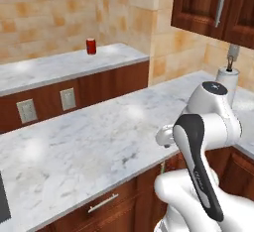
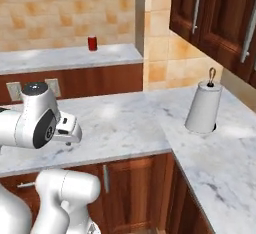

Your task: Four empty soda cans are scattered around the kitchen. Gather all the cans and cluster them next to the stove for recycling.

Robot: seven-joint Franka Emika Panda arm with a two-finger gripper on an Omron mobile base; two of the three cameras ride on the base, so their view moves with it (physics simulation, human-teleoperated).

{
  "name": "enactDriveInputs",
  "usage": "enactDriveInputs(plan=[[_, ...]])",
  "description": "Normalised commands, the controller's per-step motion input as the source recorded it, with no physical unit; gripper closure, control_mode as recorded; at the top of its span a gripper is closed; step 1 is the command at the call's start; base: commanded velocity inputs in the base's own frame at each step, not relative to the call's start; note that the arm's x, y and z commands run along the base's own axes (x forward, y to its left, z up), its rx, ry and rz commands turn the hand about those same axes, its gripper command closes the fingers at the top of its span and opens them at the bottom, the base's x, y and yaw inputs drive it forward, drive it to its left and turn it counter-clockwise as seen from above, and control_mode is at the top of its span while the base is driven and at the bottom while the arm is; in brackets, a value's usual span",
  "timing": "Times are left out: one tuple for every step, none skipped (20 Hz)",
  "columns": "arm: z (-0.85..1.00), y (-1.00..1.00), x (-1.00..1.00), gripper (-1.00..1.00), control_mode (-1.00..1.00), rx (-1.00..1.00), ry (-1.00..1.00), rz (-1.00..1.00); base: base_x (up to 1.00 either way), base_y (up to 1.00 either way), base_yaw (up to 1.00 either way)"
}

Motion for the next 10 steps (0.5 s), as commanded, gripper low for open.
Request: enactDriveInputs(plan=[[0.00, 0.00, 0.00, -1.00, 1.00, 0.00, 0.00, 0.00, -1.00, 0.85, 0.25], [0.00, 0.00, 0.00, -1.00, 1.00, 0.00, 0.00, 0.00, -1.00, 1.00, 0.25], [0.00, 0.00, 0.00, -1.00, 1.00, 0.00, 0.00, 0.00, -1.00, 1.00, 0.18], [0.00, 0.00, 0.00, -1.00, 1.00, 0.00, 0.00, 0.00, -1.00, 1.00, 0.12], [0.00, 0.00, 0.00, -1.00, 1.00, 0.00, 0.00, 0.00, -0.74, 1.00, 0.04], [0.00, 0.00, 0.00, -1.00, 1.00, 0.00, 0.00, 0.00, -0.66, 1.00, 0.00], [0.00, 0.00, 0.00, -1.00, 1.00, 0.00, 0.00, 0.00, -0.62, 1.00, 0.00], [0.00, 0.00, 0.00, -1.00, 1.00, 0.00, 0.00, 0.00, -0.65, 1.00, 0.00], [0.00, 0.00, 0.00, -1.00, 1.00, 0.00, 0.00, 0.00, -0.65, 1.00, 0.00], [0.00, 0.00, 0.00, -1.00, 1.00, 0.00, 0.00, 0.00, -0.56, 1.00, 0.00]])
